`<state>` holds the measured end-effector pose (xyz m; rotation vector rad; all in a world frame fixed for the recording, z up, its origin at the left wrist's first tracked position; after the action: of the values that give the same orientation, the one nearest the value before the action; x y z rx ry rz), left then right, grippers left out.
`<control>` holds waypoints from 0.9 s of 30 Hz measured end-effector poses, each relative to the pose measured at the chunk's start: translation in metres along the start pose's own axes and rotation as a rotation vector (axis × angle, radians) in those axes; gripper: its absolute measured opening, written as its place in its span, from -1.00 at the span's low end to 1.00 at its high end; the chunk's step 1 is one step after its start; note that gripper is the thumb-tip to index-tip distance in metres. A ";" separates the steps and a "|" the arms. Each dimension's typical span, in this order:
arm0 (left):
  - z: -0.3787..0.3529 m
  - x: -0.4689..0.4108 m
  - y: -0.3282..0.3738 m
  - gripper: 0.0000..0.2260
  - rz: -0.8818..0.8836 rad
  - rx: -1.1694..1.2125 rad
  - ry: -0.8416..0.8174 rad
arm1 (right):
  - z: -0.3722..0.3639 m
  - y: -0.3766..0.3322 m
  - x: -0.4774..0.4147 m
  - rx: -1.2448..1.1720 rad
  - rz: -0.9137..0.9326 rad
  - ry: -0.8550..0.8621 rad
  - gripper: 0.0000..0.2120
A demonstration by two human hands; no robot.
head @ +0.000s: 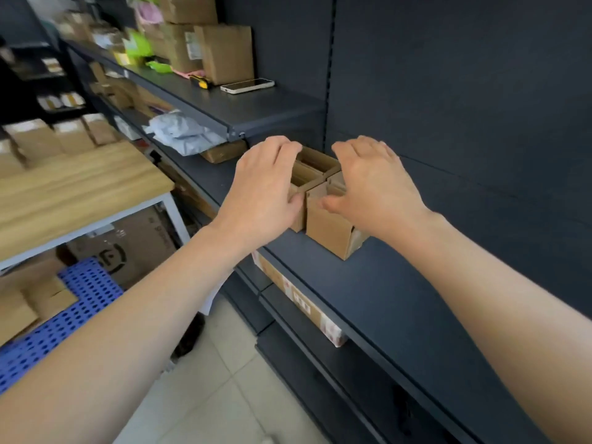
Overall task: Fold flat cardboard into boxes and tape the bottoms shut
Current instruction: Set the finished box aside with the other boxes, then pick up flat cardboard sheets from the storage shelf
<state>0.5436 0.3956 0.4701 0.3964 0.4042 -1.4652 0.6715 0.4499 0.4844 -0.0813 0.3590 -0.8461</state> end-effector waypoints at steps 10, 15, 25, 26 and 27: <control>0.085 0.113 -0.077 -0.43 0.271 -0.303 0.029 | -0.005 -0.155 0.015 -0.051 0.412 -0.003 -0.31; 0.119 0.184 -0.148 -0.43 0.438 -0.344 0.024 | -0.034 -0.259 0.016 -0.109 0.565 -0.040 -0.29; 0.160 0.331 -0.324 -0.43 0.732 -0.394 -0.051 | -0.121 -0.480 0.018 -0.149 0.752 -0.169 -0.32; 0.160 0.341 -0.339 -0.44 0.748 -0.392 -0.062 | -0.131 -0.495 0.016 -0.154 0.758 -0.189 -0.32; 0.159 0.350 -0.352 -0.45 0.763 -0.389 -0.071 | -0.141 -0.509 0.013 -0.159 0.763 -0.208 -0.32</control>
<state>0.2181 -0.0094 0.4319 0.1507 0.4091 -0.6355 0.2660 0.1120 0.4566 -0.1653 0.2306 -0.0516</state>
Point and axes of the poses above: each hand's wrist, its own x-axis away from the middle knuckle, its own z-axis out of the back of the hand, y = z × x, the point moved 4 cm from there along -x, towards the middle knuckle, and after that the axes turned 10 degrees about -x, right-handed, at the moved point
